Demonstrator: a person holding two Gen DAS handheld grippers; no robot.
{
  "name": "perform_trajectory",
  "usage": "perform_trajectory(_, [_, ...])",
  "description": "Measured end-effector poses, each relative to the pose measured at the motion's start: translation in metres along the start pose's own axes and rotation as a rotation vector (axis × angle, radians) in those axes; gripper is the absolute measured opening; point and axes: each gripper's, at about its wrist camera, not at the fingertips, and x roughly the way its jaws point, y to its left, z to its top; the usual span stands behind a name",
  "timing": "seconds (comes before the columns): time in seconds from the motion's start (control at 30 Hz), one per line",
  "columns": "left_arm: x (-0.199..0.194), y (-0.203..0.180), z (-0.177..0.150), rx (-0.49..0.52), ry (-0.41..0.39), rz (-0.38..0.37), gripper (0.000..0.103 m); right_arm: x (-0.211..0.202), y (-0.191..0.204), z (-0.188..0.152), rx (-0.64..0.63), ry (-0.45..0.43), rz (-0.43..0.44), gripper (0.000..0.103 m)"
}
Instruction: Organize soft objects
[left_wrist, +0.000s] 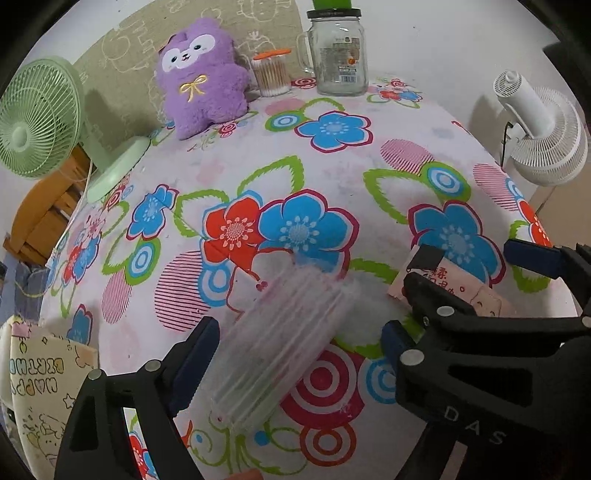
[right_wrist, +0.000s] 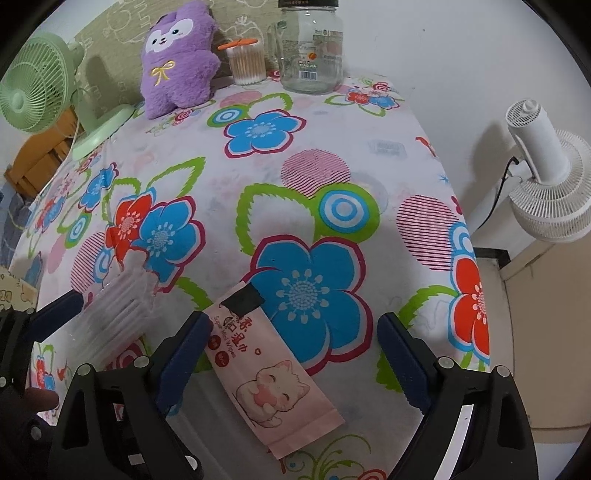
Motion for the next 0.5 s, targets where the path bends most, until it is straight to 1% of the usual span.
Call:
perform_trajectory(0.03, [-0.0002, -0.0003, -0.0001, 0.001, 0.000, 0.000, 0.088, 0.0005, 0.0005, 0.0004, -0.003, 0.001, 0.000, 0.094])
perform_trajectory(0.07, [-0.0003, 0.0002, -0.0007, -0.005, 0.000, -0.009, 0.080, 0.0009, 0.0012, 0.0009, -0.007, 0.005, -0.001, 0.094])
perform_trajectory(0.1, [-0.0005, 0.0008, -0.0016, -0.013, 0.000, -0.026, 0.075, 0.0012, 0.0017, 0.0009, -0.011, 0.008, -0.001, 0.094])
perform_trajectory(0.17, [-0.0023, 0.0006, -0.0030, -0.022, 0.002, -0.071, 0.063, 0.0014, 0.0032, 0.0013, -0.019, 0.018, 0.003, 0.094])
perform_trajectory(0.27, [-0.0058, -0.0057, -0.0044, -0.007, -0.007, -0.090, 0.050, 0.0007, 0.0043, 0.0006, -0.024, 0.020, 0.008, 0.090])
perform_trajectory(0.33, [-0.0071, -0.0081, -0.0044, 0.001, -0.006, -0.092, 0.043, -0.0014, 0.0059, 0.0000, -0.038, 0.016, 0.014, 0.081])
perform_trajectory(0.37, [-0.0079, -0.0081, -0.0045, 0.000, -0.005, -0.090, 0.034, -0.0024, 0.0063, 0.0001, -0.039, 0.016, 0.024, 0.078])
perform_trajectory(0.43, [-0.0091, -0.0069, -0.0050, 0.000, -0.009, -0.073, 0.031, -0.0042, 0.0076, 0.0005, -0.047, 0.014, 0.028, 0.063])
perform_trajectory(0.47, [-0.0094, -0.0044, -0.0049, -0.008, -0.007, -0.080, 0.029, -0.0054, 0.0079, 0.0010, -0.046, 0.015, 0.035, 0.059])
perform_trajectory(0.5, [-0.0097, -0.0018, -0.0049, -0.018, -0.004, -0.089, 0.028, -0.0061, 0.0084, 0.0011, -0.046, 0.015, 0.043, 0.049])
